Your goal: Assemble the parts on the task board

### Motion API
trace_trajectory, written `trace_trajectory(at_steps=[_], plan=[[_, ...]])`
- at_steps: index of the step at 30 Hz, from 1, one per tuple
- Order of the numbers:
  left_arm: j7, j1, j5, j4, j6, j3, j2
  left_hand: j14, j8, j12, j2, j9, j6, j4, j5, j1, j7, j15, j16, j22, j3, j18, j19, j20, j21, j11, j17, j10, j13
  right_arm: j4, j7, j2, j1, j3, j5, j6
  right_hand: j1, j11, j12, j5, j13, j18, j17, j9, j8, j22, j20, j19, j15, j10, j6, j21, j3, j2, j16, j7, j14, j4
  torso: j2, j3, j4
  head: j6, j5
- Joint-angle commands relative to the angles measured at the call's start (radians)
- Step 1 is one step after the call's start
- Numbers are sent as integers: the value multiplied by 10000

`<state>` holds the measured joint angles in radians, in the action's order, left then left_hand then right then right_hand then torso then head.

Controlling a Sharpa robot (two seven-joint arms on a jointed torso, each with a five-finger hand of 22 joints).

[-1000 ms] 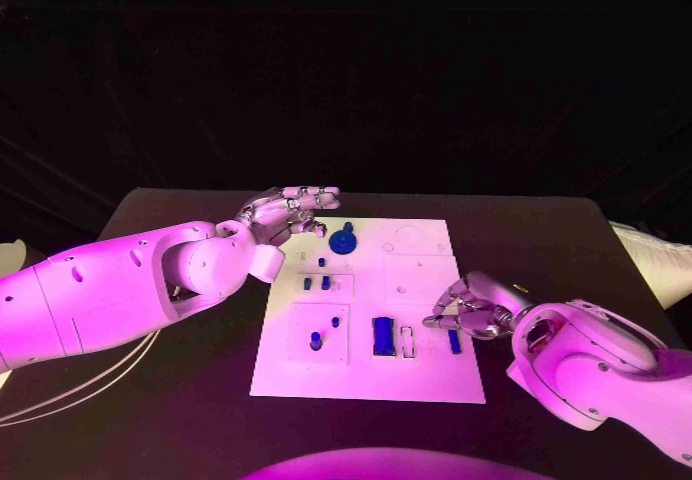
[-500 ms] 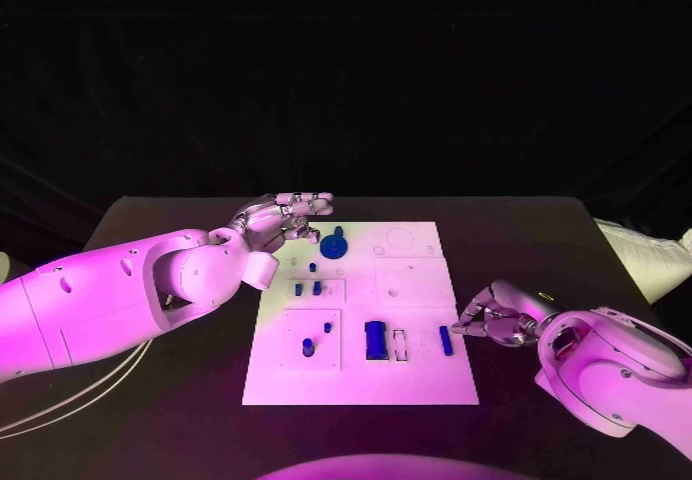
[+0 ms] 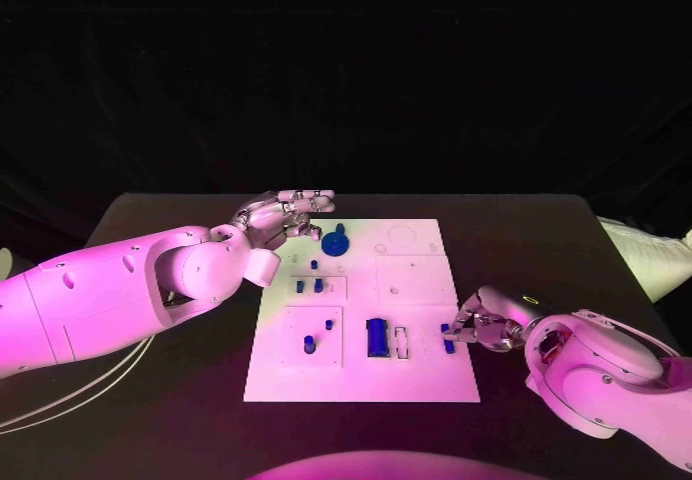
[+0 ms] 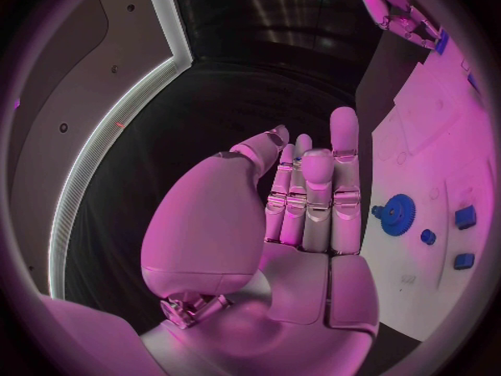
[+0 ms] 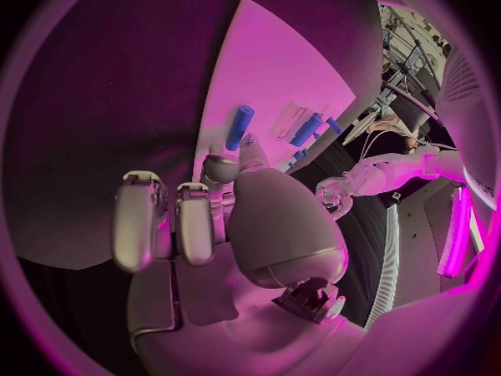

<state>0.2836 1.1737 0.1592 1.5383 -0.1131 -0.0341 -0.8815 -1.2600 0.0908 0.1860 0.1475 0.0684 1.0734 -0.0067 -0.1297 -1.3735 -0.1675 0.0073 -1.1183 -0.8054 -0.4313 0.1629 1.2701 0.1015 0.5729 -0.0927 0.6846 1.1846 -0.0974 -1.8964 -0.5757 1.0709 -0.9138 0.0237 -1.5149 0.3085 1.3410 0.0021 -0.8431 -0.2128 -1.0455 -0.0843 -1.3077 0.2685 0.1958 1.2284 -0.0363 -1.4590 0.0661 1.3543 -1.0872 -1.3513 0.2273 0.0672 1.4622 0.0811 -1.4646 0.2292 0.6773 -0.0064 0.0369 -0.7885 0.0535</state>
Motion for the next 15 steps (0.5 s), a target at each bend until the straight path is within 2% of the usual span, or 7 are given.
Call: trace_trajectory(at_steps=[1,8,15], plan=[[45,3,-24,11,189,5,12,58,17,47,-87,-14,-35,-2,-15,37,-1,-17,-10,14,63,186,-70,15,-56,29,-9,-69,-11,19,-98,-77,20,-3,-284,-326,-12,-37,34,-30,5,108,-668,24,-24,-8,27,79,51,3,-87,46,97,-58,-20,-21,-690,16,-5,-4,15,-24,22],[42,3,-24,6,194,5,11,58,17,47,-87,-14,-35,-2,-15,37,-1,-17,-10,14,63,186,-70,15,-56,29,-9,-69,-11,156,-135,-270,55,-5,-365,-716,51,-53,63,-9,15,106,-665,53,-20,-21,38,83,63,2,-130,58,128,-107,-26,-41,-689,-10,-12,-7,12,-37,34],[39,3,-24,10,190,5,7,58,17,47,-87,-14,-35,-2,-15,37,-1,-17,-10,14,63,186,-70,15,-56,29,-9,-69,-11,282,-194,-446,161,-9,-1268,-1609,534,-83,164,286,49,108,-683,140,-59,-17,73,81,95,0,-177,70,103,-194,-30,-61,-694,-305,-7,-4,-4,-61,50]])
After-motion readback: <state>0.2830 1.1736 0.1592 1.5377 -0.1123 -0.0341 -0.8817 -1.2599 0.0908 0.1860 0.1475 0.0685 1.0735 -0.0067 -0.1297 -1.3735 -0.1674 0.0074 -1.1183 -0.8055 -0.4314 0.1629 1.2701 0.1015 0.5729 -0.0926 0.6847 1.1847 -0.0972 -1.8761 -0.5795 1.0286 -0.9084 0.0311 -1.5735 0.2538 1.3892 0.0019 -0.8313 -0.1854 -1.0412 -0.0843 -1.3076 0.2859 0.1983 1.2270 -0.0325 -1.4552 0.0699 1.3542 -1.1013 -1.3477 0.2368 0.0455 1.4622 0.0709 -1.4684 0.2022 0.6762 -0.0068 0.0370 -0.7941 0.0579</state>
